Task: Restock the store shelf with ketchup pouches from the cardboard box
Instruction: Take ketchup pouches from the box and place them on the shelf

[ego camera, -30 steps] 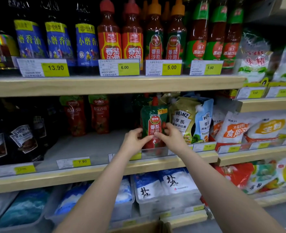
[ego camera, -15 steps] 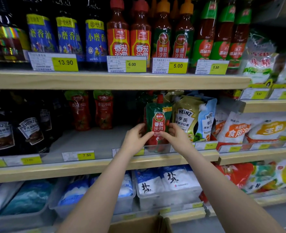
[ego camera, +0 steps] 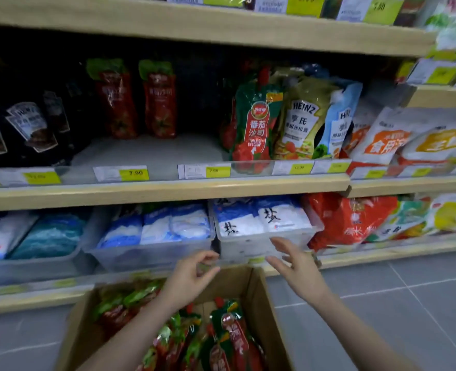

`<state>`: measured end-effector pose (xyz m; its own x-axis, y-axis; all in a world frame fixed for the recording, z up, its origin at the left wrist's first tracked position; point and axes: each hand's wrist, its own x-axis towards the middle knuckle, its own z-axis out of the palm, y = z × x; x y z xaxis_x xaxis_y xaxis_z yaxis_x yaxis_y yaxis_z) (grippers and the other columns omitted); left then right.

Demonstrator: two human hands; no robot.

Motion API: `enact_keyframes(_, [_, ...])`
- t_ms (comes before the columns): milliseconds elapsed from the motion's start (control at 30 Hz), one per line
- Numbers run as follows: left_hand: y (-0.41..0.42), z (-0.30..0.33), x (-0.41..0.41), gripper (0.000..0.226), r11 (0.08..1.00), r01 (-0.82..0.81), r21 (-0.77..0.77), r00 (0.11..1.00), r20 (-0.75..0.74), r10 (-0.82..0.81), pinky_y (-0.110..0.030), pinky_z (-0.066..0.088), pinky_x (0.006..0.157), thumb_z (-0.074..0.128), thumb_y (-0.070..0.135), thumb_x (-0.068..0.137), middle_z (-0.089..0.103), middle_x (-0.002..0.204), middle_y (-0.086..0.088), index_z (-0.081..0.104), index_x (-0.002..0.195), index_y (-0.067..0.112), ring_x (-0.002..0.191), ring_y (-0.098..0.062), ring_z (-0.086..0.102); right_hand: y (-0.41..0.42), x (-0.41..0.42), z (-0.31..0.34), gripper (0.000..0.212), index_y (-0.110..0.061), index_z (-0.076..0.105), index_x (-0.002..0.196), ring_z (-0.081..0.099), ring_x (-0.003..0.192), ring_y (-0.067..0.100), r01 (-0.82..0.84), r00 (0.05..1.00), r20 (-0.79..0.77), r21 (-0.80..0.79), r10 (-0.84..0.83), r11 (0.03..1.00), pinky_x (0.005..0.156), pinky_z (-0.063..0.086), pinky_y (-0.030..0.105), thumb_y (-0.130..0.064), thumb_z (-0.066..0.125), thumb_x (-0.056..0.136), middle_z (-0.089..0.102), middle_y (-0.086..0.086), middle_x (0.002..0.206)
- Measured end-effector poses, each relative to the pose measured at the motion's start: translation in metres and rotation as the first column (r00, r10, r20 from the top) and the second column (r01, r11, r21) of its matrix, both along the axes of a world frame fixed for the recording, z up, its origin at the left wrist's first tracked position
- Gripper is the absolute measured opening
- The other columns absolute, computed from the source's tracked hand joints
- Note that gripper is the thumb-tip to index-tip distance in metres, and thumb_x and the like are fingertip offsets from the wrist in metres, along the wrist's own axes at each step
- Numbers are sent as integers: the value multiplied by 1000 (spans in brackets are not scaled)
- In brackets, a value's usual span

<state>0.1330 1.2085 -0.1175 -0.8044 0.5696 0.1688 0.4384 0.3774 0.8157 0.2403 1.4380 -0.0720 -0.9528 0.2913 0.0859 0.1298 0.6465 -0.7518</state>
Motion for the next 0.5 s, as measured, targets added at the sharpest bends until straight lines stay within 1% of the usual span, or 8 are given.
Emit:
enact_keyframes(100, [-4, -40, 16, 28, 986, 114, -120, 992, 66, -107, -17, 51, 78, 64, 33, 83, 64, 101, 12, 62, 111, 27, 93, 4, 59, -12, 14, -44, 44, -19, 51, 128, 53, 116, 11, 31, 998, 56, 13, -31, 999, 91, 41, 19, -29, 63, 86, 57, -4, 127])
enact_keyframes(167, [-7, -61, 21, 29, 976, 158, -152, 984, 103, -144, -16, 50, 76, 62, 35, 82, 63, 100, 10, 63, 110, 26, 91, 4, 59, -20, 21, -67, 49, -22, 48, 131, 52, 116, 9, 55, 994, 98, 13, -56, 998, 91, 40, 19, -30, 63, 86, 54, -8, 129])
enact_keyframes(233, [-9, -80, 24, 26, 964, 182, -193, 978, 133, -158, -12, 47, 76, 64, 31, 83, 63, 98, 11, 63, 109, 26, 89, 5, 57, -28, 27, -83, 51, -25, 45, 134, 50, 116, 5, 82, 989, 123, -18, -79, 996, 91, 40, 18, -30, 62, 86, 53, -13, 127])
enact_keyframes(267, [-10, -88, 25, 25, 958, 189, -213, 976, 148, -160, -11, 46, 76, 65, 29, 84, 63, 97, 10, 62, 109, 26, 88, 5, 57, -33, 29, -90, 52, -27, 44, 135, 49, 120, 4, 86, 991, 108, -34, -82, 996, 95, 38, 15, -28, 62, 87, 51, -14, 130])
enact_keyframes(300, [-12, -98, 25, 25, 953, 196, -229, 973, 167, -160, -10, 46, 76, 65, 29, 84, 63, 98, 10, 62, 109, 26, 88, 6, 57, -38, 31, -97, 52, -28, 43, 136, 45, 125, 2, 86, 992, 94, -39, -82, 996, 101, 33, 11, -26, 61, 87, 47, -14, 136])
enact_keyframes(367, [-11, -114, 23, 27, 945, 208, -253, 965, 213, -155, -7, 45, 75, 65, 29, 84, 63, 101, 11, 61, 111, 26, 90, 5, 57, -46, 34, -103, 55, -29, 41, 138, 34, 132, -4, 90, 994, 67, -35, -88, 995, 106, 21, 4, -21, 61, 87, 37, -17, 143])
enact_keyframes(433, [-8, -128, 20, 31, 938, 211, -275, 959, 243, -144, -4, 44, 75, 66, 27, 85, 62, 104, 11, 61, 115, 21, 93, 4, 57, -47, 33, -104, 59, -31, 37, 140, 29, 132, -9, 103, 994, 44, -39, -101, 994, 109, 20, 7, -18, 60, 87, 34, -20, 144])
enact_keyframes(500, [-1, -140, 16, 34, 930, 203, -305, 956, 266, -121, -4, 42, 76, 67, 25, 84, 62, 108, 8, 60, 117, 17, 95, -1, 57, -46, 32, -106, 60, -32, 36, 140, 28, 132, -9, 118, 992, 45, -30, -117, 993, 112, 22, 13, -16, 60, 87, 33, -21, 143])
